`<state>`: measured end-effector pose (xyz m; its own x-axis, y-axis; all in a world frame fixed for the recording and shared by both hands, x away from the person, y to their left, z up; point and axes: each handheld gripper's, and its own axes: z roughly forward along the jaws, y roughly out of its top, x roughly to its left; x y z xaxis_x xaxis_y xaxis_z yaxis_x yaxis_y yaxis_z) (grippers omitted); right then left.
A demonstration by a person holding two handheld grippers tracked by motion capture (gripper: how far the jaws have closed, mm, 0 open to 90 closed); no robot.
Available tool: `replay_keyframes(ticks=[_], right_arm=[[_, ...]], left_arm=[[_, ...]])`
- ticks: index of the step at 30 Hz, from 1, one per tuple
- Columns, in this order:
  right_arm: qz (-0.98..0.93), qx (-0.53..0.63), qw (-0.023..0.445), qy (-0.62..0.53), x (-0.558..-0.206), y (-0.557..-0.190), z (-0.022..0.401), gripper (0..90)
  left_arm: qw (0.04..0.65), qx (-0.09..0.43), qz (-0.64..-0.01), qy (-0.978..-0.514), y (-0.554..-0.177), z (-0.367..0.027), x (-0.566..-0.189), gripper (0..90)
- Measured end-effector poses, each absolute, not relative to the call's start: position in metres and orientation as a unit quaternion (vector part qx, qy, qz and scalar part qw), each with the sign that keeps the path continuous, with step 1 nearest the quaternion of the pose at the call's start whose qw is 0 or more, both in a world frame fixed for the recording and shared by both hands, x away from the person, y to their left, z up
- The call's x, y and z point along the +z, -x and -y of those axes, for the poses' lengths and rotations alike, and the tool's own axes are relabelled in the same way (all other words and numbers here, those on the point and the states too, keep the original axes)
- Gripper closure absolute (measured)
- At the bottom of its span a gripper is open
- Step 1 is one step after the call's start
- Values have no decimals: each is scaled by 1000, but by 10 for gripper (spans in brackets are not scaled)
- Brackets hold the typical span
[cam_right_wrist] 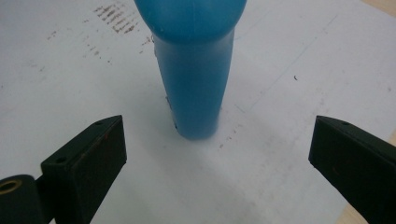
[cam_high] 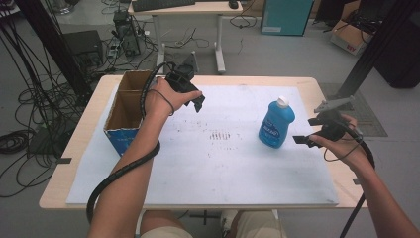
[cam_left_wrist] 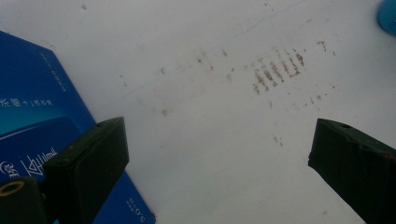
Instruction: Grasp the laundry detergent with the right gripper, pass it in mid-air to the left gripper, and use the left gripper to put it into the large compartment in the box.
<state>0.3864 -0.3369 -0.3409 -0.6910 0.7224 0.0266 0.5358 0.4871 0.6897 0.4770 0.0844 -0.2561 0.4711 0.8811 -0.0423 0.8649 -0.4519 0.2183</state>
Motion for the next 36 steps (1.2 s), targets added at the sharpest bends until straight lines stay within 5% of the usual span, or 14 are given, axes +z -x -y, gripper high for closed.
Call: replay_keyframes(ticks=[36], right_arm=[[-820, 426, 165, -345, -389, -404, 304, 27]], left_arm=[[99, 39, -510, -854, -479, -82, -260, 51]])
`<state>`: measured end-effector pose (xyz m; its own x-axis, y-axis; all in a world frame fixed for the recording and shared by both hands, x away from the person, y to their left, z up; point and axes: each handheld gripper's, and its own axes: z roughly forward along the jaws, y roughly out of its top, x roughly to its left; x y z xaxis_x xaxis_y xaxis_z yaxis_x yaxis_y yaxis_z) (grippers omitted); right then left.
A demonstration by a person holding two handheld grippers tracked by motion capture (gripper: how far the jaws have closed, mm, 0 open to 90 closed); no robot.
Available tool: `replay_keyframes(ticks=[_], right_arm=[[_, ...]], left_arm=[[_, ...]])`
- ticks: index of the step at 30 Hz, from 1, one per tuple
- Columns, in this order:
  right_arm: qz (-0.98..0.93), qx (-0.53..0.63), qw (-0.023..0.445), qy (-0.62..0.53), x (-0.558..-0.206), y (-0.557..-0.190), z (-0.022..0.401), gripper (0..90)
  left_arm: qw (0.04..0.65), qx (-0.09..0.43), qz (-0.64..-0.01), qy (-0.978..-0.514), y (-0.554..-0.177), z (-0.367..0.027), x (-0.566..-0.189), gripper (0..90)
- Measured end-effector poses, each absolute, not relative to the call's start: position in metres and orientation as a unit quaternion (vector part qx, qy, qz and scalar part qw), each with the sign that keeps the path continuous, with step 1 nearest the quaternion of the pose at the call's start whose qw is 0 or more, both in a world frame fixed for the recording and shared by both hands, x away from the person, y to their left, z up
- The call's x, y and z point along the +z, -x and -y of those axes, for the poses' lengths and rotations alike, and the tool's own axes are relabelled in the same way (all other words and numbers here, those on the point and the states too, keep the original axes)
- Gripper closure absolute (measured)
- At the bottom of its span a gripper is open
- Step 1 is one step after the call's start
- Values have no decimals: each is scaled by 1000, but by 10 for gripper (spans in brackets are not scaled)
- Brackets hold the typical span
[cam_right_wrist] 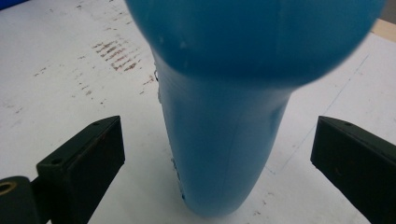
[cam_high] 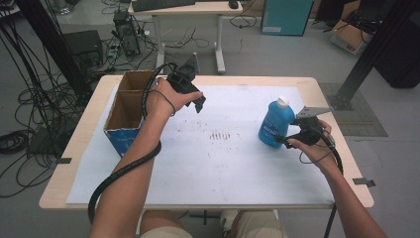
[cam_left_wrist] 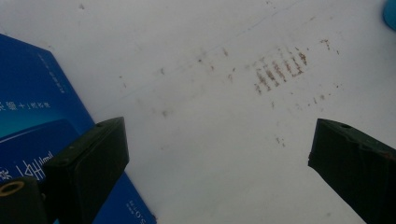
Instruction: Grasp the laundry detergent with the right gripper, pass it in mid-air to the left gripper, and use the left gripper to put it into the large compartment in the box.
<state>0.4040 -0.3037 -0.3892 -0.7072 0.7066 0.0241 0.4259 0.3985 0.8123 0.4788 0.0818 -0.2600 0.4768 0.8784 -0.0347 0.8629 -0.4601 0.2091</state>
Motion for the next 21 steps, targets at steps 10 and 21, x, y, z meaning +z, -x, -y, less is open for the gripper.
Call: replay_keyframes(ticks=[10, 21], right_arm=[[-810, 442, 172, -345, -395, -406, 299, 27], [-805, 447, 183, -344, -400, -407, 296, 24]], left_arm=[[100, 41, -509, -854, -479, -81, -259, 51], [99, 40, -508, -855, -479, -80, -260, 51]])
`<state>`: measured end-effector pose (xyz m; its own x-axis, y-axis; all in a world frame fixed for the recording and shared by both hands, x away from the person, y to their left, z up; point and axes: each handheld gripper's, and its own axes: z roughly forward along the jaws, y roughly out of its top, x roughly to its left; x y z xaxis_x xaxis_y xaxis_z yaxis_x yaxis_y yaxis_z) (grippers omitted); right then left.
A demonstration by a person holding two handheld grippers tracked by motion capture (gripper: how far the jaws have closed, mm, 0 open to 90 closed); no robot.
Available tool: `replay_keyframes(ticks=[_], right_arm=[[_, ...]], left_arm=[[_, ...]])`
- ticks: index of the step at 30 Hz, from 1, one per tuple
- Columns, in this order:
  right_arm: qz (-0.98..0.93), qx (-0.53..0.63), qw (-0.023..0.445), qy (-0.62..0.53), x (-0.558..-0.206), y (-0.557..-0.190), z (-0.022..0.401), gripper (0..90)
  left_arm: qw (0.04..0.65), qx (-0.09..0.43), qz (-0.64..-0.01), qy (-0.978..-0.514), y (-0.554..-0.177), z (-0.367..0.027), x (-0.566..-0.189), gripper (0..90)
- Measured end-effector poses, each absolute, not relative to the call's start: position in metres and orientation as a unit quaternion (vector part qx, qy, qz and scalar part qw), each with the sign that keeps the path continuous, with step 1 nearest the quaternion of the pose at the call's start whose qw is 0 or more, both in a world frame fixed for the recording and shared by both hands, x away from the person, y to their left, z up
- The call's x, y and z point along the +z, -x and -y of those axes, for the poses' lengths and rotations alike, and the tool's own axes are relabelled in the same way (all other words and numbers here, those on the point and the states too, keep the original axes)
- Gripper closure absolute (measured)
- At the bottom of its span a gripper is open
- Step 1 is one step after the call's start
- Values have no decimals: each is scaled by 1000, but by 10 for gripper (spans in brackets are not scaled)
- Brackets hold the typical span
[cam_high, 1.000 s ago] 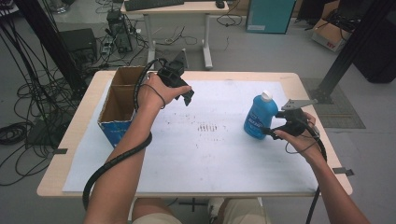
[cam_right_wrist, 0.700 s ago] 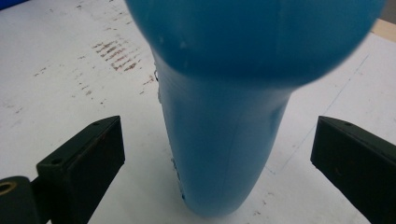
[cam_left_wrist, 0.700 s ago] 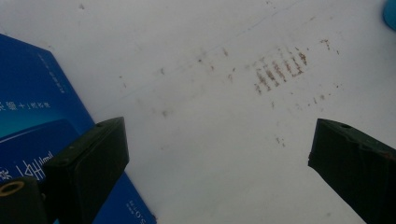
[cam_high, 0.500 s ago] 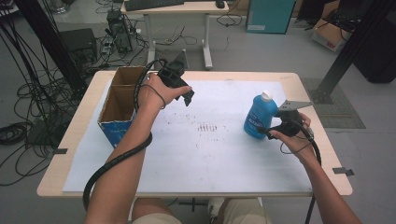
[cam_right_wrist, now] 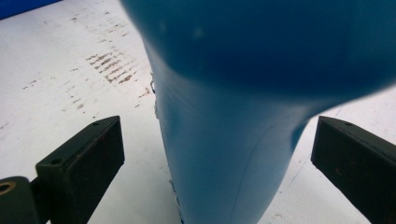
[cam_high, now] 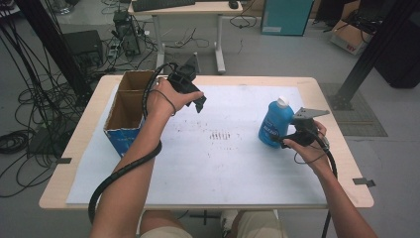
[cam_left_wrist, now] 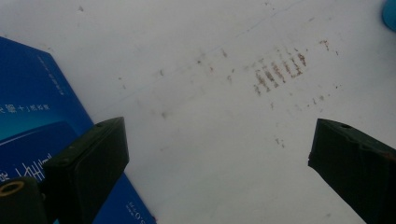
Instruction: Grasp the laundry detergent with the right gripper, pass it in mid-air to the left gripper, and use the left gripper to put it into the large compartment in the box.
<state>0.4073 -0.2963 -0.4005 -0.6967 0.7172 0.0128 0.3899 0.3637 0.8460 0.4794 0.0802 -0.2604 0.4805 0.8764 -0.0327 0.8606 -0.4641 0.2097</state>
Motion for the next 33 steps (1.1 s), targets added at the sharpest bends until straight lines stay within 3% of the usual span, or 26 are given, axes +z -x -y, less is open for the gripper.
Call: replay_keyframes(ticks=[33], right_arm=[[-787, 476, 194, -341, -411, -407, 292, 18]], left_arm=[[100, 38, -508, -855, -480, -82, -261, 51]])
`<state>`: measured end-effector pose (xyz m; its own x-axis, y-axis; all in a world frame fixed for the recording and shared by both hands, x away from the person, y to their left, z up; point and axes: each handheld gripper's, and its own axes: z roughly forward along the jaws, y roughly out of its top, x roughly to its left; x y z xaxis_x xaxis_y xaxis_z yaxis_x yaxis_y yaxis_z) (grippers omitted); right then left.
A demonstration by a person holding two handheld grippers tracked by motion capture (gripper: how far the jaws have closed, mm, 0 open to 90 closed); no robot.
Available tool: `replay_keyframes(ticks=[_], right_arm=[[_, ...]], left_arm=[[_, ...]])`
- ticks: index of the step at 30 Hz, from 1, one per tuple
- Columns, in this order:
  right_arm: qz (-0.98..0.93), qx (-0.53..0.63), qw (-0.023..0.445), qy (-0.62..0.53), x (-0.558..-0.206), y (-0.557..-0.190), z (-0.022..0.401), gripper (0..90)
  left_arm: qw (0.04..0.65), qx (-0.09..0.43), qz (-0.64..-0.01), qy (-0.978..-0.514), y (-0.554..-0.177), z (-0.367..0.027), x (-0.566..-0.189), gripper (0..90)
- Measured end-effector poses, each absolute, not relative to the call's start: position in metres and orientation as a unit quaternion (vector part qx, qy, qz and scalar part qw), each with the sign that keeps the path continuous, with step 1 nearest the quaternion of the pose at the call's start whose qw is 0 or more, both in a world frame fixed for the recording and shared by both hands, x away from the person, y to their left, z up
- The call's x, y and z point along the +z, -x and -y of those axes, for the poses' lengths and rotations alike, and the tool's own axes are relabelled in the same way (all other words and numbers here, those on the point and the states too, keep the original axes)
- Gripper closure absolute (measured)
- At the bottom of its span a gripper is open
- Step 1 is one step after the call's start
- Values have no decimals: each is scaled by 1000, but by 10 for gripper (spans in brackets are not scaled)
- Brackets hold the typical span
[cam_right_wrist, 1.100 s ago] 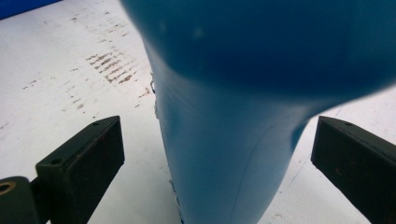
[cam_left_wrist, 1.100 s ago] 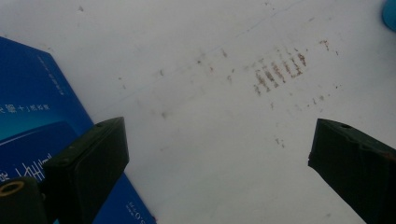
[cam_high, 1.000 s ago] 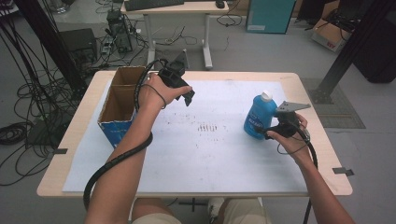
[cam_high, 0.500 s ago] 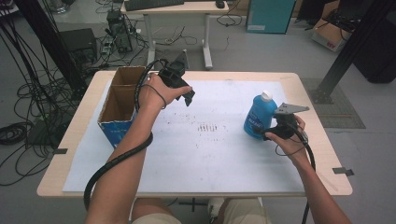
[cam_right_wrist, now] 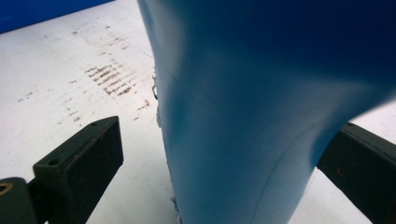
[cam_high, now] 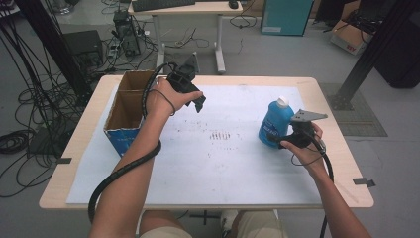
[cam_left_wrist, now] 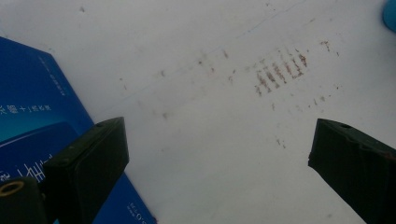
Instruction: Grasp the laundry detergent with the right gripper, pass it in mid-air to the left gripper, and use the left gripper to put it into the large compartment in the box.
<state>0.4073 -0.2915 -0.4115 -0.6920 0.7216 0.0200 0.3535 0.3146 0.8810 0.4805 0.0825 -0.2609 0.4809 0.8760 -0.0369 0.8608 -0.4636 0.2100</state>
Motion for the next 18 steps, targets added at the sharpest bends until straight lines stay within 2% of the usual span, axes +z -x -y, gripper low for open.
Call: replay_keyframes(ticks=[18], right_arm=[[-787, 480, 195, -336, -412, -408, 291, 17]], left_arm=[[102, 40, -506, -856, -481, -81, -258, 51]])
